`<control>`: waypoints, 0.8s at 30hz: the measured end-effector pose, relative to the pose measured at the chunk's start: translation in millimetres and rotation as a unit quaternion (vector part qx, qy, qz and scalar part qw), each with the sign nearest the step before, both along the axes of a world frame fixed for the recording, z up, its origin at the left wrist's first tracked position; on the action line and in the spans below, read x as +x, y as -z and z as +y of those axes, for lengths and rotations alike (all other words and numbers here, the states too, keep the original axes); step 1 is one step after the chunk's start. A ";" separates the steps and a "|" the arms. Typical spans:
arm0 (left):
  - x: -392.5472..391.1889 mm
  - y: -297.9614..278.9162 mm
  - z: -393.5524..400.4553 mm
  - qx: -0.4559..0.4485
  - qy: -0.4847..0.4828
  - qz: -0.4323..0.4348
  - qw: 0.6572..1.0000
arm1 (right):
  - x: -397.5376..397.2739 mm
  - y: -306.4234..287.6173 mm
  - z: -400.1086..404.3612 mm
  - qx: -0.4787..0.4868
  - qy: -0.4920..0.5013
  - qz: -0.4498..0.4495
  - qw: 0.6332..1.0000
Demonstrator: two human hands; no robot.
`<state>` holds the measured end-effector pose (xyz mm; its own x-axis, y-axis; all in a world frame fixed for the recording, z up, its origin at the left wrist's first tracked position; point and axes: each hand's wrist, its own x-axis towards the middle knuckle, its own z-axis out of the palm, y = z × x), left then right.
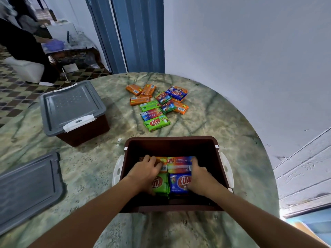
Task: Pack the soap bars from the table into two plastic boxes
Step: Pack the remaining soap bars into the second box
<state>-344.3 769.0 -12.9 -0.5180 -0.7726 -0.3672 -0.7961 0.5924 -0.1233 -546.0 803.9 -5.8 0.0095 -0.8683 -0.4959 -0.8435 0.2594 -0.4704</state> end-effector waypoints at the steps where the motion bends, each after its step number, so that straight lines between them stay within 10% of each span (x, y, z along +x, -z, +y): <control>1: -0.6 -0.6 -1.2 0.000 0.004 -0.002 1.000 | 1.4 -0.2 -2.1 0.006 0.032 -0.034 0.999; 5: -1.8 0.7 -2.3 -0.006 0.017 -0.011 1.000 | 8.7 -3.6 -6.7 0.027 0.155 -0.162 0.974; 9: -2.0 1.2 2.3 -0.020 0.024 -0.022 0.999 | 0.6 -16.9 -2.7 0.098 0.345 -0.372 0.856; 15: -8.4 1.8 7.0 -0.022 0.007 -0.029 0.999 | 7.4 -18.1 -0.9 0.123 0.343 -0.387 0.847; 19: -10.5 3.1 7.6 -0.027 0.002 -0.039 0.999 | -9.9 -21.3 0.6 0.029 0.027 -0.106 0.994; 24: -12.9 1.8 4.0 -0.040 0.013 -0.068 0.997 | 10.1 -2.0 -13.2 -0.073 -0.353 0.282 0.889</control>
<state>-357.2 773.0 -14.7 -0.4881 -0.7893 -0.3724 -0.7536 0.5964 -0.2763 -535.9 790.7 -3.8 0.3632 -0.8001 -0.4774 -0.8841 -0.4577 0.0944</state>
